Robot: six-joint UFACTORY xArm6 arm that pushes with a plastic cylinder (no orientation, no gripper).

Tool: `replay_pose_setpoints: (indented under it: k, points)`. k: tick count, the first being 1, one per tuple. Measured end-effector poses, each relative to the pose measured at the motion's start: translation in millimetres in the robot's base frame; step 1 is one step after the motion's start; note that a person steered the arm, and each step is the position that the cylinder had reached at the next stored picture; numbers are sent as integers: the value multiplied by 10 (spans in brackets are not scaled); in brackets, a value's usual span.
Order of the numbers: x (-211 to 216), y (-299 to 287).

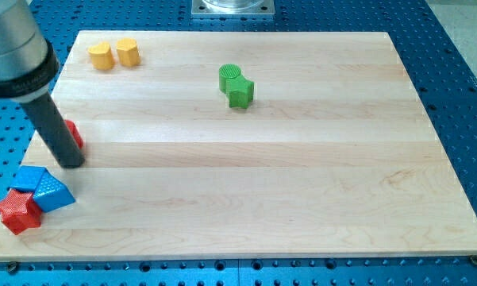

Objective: Move the red circle into the heart

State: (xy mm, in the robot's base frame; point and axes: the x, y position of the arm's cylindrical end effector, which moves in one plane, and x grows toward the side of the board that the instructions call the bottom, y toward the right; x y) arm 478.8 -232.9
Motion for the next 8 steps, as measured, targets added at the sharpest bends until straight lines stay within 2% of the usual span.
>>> replay_pose_setpoints:
  k: [1, 3, 4, 5, 6, 8]
  points:
    - [-447, -16]
    - [-375, -248]
    - [-1012, -56]
    - [-1034, -183]
    - [-833, -712]
    - [-907, -712]
